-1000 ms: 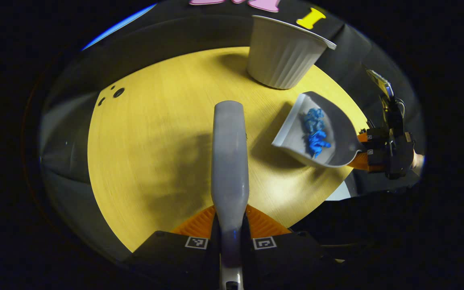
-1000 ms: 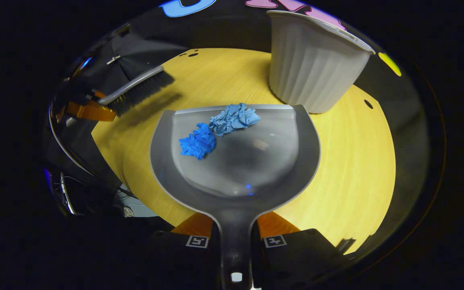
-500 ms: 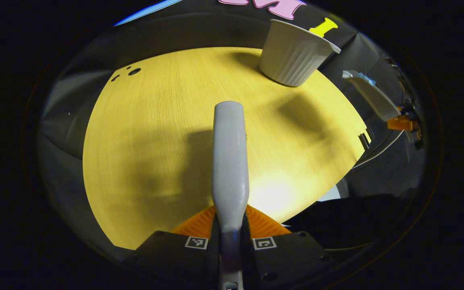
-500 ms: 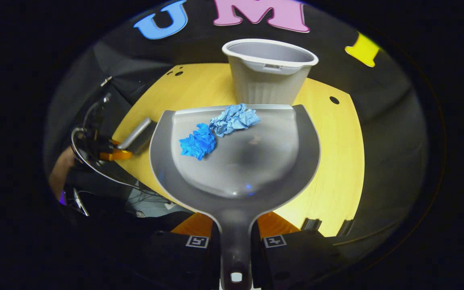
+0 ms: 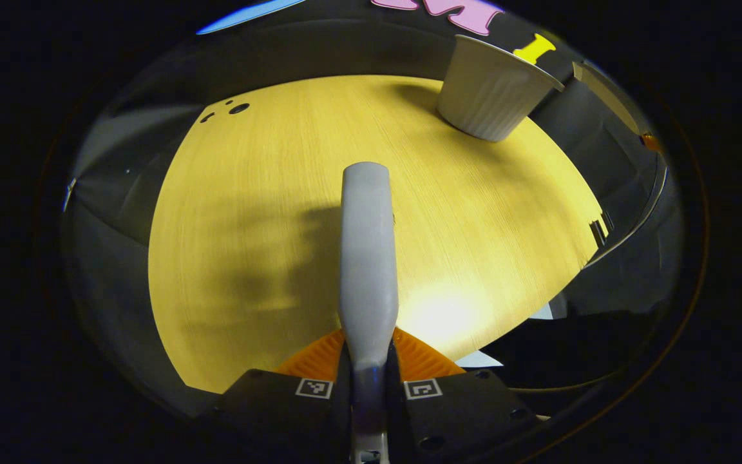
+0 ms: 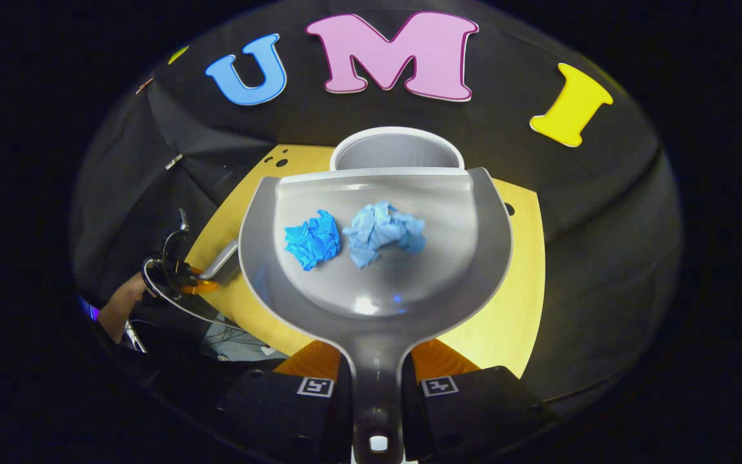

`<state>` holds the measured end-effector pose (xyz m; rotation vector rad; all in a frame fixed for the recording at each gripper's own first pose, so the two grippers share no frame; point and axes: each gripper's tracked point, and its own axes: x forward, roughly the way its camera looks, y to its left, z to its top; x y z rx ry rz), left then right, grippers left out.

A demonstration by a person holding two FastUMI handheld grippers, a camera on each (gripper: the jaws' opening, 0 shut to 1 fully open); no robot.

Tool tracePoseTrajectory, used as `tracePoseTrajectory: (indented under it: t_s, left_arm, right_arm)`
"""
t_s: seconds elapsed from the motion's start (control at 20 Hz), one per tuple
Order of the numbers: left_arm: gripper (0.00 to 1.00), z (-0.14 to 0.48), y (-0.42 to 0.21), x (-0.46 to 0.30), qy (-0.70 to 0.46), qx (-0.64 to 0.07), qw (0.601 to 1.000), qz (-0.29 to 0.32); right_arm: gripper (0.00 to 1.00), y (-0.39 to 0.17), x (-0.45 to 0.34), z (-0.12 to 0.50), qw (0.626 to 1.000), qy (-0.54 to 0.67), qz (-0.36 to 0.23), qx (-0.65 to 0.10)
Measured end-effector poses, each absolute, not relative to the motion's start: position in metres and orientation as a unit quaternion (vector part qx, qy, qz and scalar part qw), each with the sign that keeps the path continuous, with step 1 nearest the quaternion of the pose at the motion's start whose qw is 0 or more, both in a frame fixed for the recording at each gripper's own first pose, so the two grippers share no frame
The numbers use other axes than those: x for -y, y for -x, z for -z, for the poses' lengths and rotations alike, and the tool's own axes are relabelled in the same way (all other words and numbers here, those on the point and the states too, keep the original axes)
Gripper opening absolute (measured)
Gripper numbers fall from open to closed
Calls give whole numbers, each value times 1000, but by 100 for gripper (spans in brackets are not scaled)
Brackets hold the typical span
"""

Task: Pick up the small broom and dustpan from the desktop, sweep the trash into the dustpan with the broom, and then empty the trash into the garbage bin.

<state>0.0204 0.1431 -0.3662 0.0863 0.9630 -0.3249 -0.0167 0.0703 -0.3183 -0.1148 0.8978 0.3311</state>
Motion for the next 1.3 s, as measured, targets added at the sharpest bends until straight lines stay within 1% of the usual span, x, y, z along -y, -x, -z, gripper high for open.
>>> tracePoseTrajectory:
  t_s: [0.15,0.25,0.3,0.4,0.45,0.65,0.7,0.75,0.8,0.85,0.9,1.1,1.3]
  left_arm:
    - [26,357,-20,-138,4,-455,880,138]
    - [26,352,-21,-136,13,-449,885,121]
    - [22,349,-22,-135,15,-446,888,112]
    - [29,345,-21,-132,30,-442,891,102]
    - [26,346,-23,-133,35,-440,892,97]
    - [26,346,-23,-131,44,-430,898,82]
    - [23,346,-23,-130,51,-428,899,80]
    - [26,346,-24,-130,58,-426,899,79]
    - [26,347,-24,-130,62,-426,899,77]
    - [29,346,-24,-129,63,-426,899,75]
    - [26,346,-24,-129,63,-426,899,73]
    - [26,346,-23,-130,62,-426,900,75]
    - [26,345,-22,-130,57,-427,899,79]
  right_arm:
    - [34,0,-59,318,886,88,-167,-422]
    - [34,-17,-44,312,886,124,-167,-414]
    - [34,-23,-39,311,887,133,-167,-410]
    - [35,-28,-38,311,889,135,-163,-406]
    - [34,-29,-37,311,891,138,-159,-403]
    - [34,-59,-20,310,893,193,-138,-383]
    - [34,-65,-15,308,892,209,-134,-378]
    - [34,-68,-12,306,892,222,-130,-371]
    - [34,-71,-9,305,892,235,-127,-364]
    - [34,-75,-6,304,892,248,-124,-356]
    - [34,-81,-6,304,892,263,-120,-348]
    - [34,-92,7,296,885,332,-100,-311]
    - [34,-97,17,289,878,385,-61,-276]
